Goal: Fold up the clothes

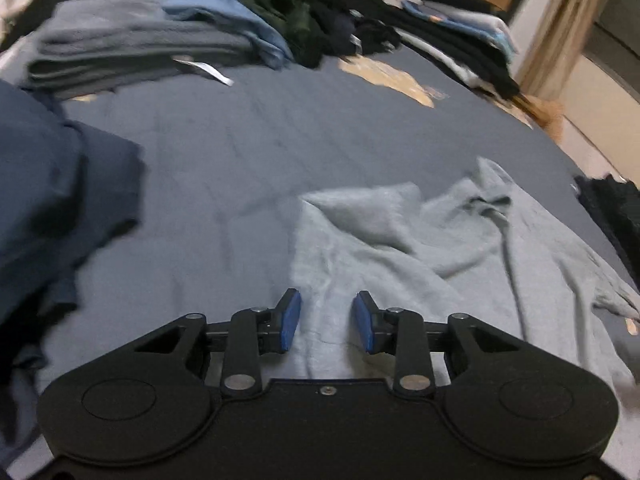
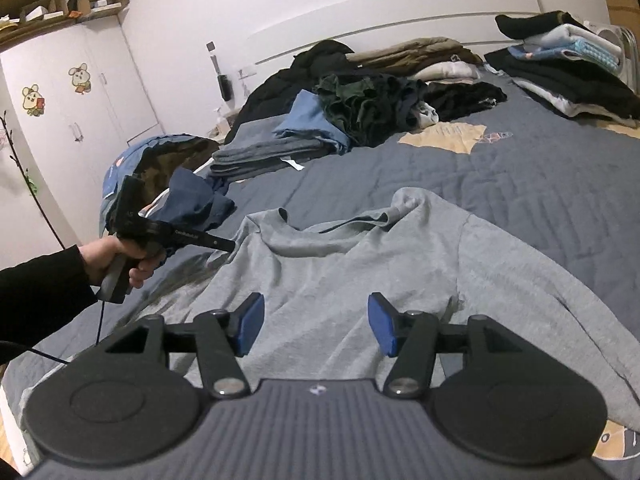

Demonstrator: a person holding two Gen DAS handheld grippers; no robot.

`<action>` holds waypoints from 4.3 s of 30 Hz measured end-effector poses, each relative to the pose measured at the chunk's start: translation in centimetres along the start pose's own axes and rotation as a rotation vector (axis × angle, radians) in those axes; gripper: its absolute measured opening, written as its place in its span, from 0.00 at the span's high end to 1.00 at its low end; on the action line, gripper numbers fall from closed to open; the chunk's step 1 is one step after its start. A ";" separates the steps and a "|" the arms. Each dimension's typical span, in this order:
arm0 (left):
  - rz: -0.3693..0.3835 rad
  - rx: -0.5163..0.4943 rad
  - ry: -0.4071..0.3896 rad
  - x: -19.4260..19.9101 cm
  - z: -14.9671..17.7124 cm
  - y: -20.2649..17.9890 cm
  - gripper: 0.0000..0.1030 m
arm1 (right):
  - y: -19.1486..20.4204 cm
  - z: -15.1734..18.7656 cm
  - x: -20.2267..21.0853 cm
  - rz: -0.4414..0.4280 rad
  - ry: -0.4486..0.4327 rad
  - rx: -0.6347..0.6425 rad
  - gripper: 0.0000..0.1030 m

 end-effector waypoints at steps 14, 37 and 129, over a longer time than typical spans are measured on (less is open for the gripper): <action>-0.304 -0.047 -0.092 5.2 -6.1 3.4 0.99 | -0.2 0.2 -0.1 0.003 0.001 -0.014 0.45; -0.367 -0.081 -0.056 5.2 -1.3 4.1 0.84 | 0.5 0.5 -0.7 -0.012 0.017 -0.011 0.45; -0.282 -0.004 -0.329 27.2 29.0 -20.7 0.33 | 1.5 20.2 12.8 0.345 0.296 0.033 0.98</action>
Point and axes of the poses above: each gripper's, at about its wrist camera, not at the fingertips, and x roughly against the way its jaws point, y to its left, z to its underside, the point moved 1 cm from there along -x, roughly the way its jaws point, and after that the axes turned 6 degrees about -z, right-handed, at the moved point
